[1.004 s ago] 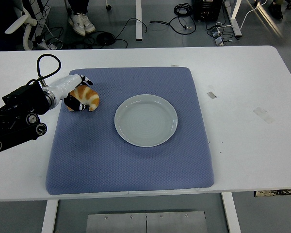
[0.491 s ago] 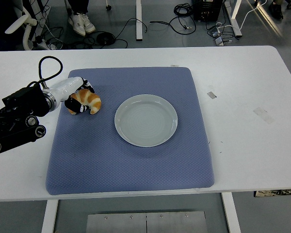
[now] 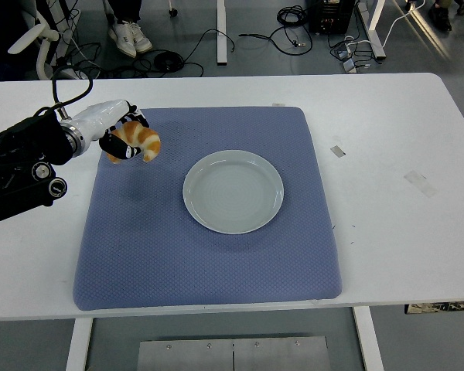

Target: Place the bread on the plate

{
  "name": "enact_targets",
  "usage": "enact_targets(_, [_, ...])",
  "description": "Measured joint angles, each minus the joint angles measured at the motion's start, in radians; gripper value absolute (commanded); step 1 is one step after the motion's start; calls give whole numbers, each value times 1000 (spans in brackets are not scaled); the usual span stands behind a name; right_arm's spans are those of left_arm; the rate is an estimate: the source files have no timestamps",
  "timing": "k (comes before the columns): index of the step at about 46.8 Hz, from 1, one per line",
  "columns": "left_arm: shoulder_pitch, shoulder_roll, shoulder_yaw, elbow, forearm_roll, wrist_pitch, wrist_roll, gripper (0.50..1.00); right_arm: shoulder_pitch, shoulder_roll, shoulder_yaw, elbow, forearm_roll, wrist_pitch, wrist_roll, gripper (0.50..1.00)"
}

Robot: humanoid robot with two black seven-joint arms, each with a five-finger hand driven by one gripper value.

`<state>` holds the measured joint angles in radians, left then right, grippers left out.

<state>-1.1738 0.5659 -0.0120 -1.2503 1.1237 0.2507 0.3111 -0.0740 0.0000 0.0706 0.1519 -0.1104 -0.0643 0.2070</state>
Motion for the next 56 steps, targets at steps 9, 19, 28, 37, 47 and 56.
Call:
enact_targets(9, [-45,5,4,-70,-6,-4,0,555,0,0,0,0,0,0,0,1000])
enact_targets(19, [-68,-9,1,-141,5,-2,0,555,0,0,0,0,0,0,0,1000])
enact_targets(28, [-67,-76,2,-141,11,-1,0,557,0,0,0,0,0,0,0,1000])
enact_targets(37, [-66,-142,10,-140,23,-1,1,560,0,0,0,0,0,0,0,1000])
enact_targets(47, [-65,-182,39,-136,47,0,2,564,0,0,0,0,0,0,0,1000])
enact_targets(56, [-59,-192,48,-132,50,-1,2,566,0,0,0,0,0,0,0,1000])
